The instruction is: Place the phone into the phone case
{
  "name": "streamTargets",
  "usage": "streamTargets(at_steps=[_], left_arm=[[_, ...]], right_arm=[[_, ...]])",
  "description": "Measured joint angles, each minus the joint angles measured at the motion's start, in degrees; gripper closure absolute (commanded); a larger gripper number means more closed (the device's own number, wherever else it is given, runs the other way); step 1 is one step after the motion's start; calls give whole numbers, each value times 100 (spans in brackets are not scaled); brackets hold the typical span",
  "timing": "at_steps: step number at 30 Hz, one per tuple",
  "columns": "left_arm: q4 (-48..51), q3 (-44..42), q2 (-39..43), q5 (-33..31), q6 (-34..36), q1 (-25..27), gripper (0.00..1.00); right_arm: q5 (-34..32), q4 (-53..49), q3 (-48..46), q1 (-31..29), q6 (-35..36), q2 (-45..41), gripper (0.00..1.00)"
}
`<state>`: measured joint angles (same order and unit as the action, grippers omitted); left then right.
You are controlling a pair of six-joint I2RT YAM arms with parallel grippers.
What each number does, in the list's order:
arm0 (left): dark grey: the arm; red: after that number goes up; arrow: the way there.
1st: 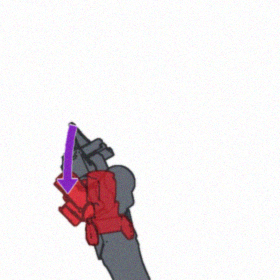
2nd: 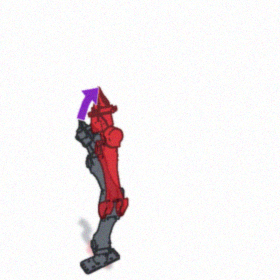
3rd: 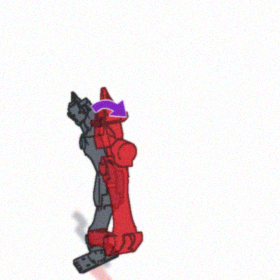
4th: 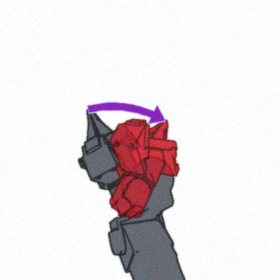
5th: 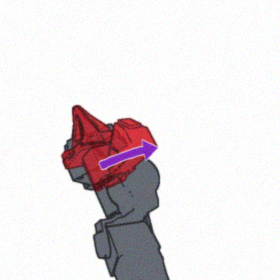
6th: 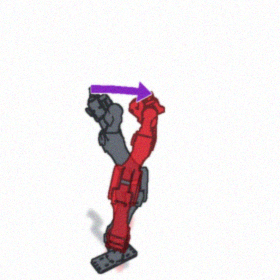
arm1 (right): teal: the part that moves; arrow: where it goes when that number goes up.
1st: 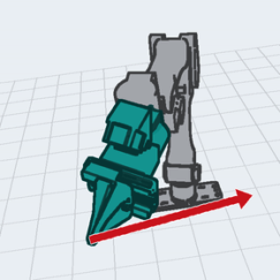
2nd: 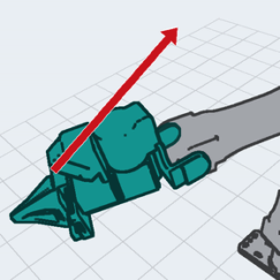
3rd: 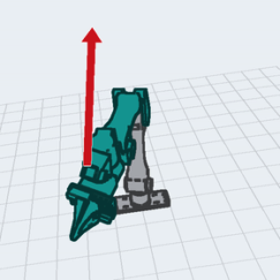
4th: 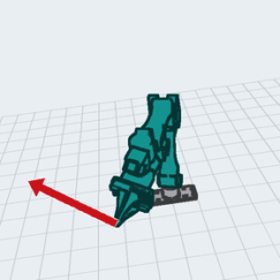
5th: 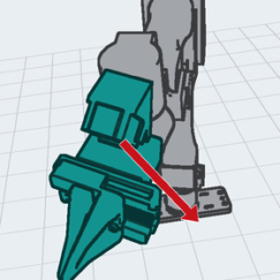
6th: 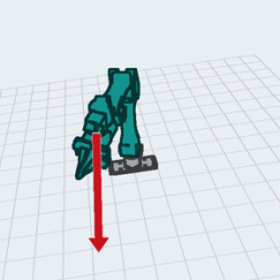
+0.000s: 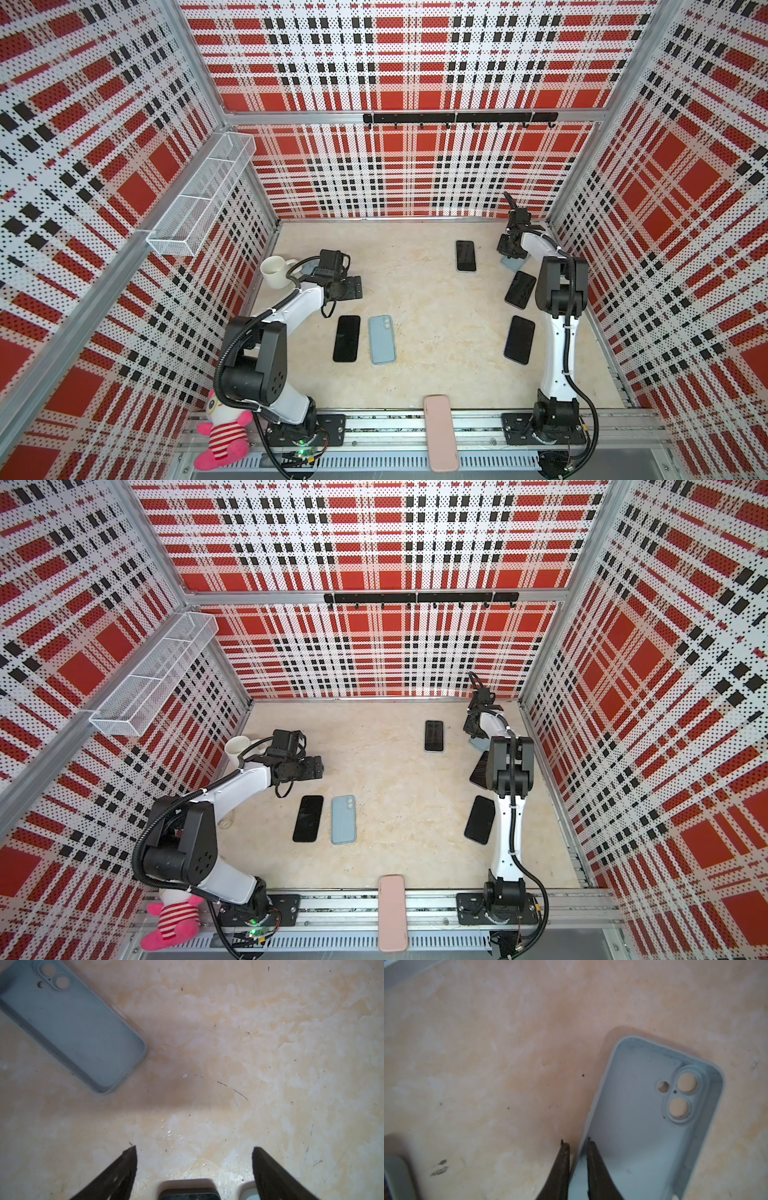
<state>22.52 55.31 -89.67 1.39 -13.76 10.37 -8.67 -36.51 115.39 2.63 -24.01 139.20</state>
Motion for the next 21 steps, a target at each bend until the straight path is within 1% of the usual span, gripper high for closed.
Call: streamTargets(at_steps=[7,10,13,16,17,19,21], left_arm=[[2,0,-72,4,4,-15,11],[4,0,-74,7,9,-42,11],[7,0,-74,4,9,-92,11],[9,0,-63,-9,11,-140,11],[9,0,-48,-24,11,-153,11],[13,0,22,-55,9,-188,11],[13,0,125,-81,9,-225,11]], right_arm=[[50,22,0,0,105,-11,99],[125,4,-44,-2,306,-76,100],[282,13,-267,-61,599,-354,100],[442,114,-833,-164,988,-984,100],[496,175,-1088,-240,1141,-1255,98],[616,328,-1659,-496,1517,-1845,97],[798,490,-2273,-887,2006,-2446,97]])
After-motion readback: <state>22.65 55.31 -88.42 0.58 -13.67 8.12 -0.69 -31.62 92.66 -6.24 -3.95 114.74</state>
